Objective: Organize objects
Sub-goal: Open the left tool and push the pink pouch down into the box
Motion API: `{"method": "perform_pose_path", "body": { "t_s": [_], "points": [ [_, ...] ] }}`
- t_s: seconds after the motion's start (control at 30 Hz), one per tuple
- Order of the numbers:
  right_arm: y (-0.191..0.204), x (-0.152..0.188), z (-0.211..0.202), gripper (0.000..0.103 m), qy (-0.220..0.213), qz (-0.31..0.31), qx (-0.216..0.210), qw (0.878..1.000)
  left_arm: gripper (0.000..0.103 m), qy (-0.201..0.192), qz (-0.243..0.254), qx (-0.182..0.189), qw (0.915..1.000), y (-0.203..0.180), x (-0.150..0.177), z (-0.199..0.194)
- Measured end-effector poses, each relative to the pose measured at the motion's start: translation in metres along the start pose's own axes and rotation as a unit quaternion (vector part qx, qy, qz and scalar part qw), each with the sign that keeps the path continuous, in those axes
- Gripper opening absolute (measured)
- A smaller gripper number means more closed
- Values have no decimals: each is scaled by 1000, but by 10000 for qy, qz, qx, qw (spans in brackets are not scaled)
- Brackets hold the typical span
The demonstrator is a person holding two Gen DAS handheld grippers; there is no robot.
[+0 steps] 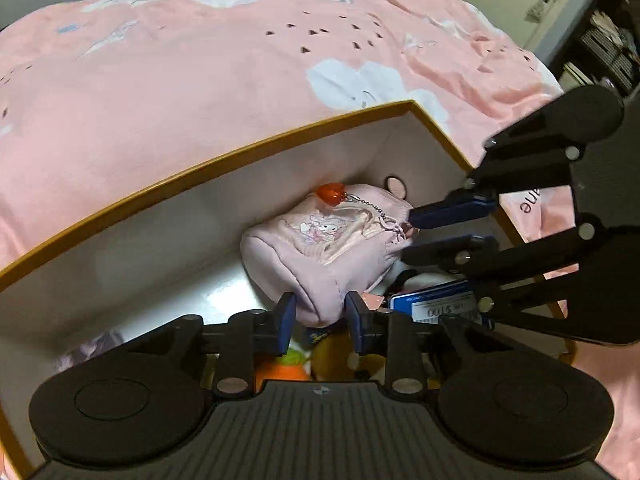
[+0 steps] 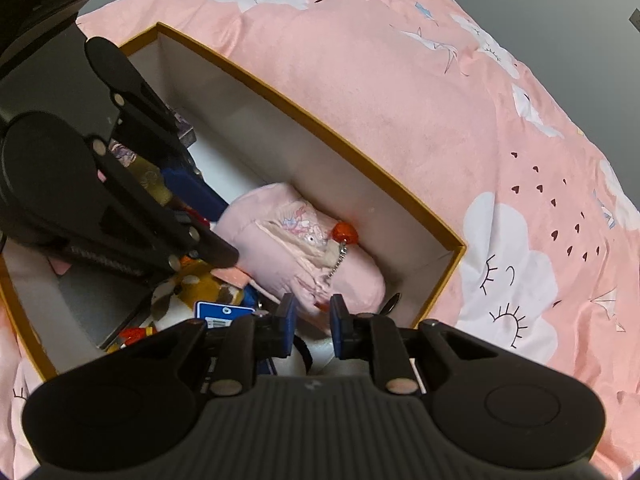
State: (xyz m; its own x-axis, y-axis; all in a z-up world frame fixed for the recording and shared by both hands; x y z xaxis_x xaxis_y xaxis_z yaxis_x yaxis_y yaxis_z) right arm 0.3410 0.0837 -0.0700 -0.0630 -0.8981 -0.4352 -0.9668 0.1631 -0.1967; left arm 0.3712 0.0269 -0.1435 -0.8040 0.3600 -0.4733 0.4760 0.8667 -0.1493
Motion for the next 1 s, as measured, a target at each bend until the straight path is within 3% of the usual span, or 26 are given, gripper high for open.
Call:
{"method": "perform_pose_path", "body": {
  "t_s": [0.23,0.6,0.9,1.0],
  "points": [
    [-3,-4,11,18,49,98,30,9999,37,27,-287,70,9996,15,5,-13],
    [6,-8,28,18,334,88,136,9993,44,218,-1152,-11,9931,27,2,4],
    [18,2,42,18,586,-125,175,9980,40,383,-703,-368,9961,19,5,20],
    [19,4,44,17,606,-134,161,9979,41,442,-827,-321,9951,21,6,23]
  ]
}}
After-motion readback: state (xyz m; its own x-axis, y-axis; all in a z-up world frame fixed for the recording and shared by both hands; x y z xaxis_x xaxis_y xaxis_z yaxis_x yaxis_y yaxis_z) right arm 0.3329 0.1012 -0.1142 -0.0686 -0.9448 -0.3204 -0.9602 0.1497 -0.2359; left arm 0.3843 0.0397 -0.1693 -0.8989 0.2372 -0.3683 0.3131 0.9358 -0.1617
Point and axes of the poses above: each gripper's, at about its wrist camera, not at the fingertips, and z roughly the way its jaws point, y to its left, x to its underside, the point moved 5 cm from there along z, roughly the way its jaws point, and after that the axes turned 7 degrees about z, right-handed, at the moved point
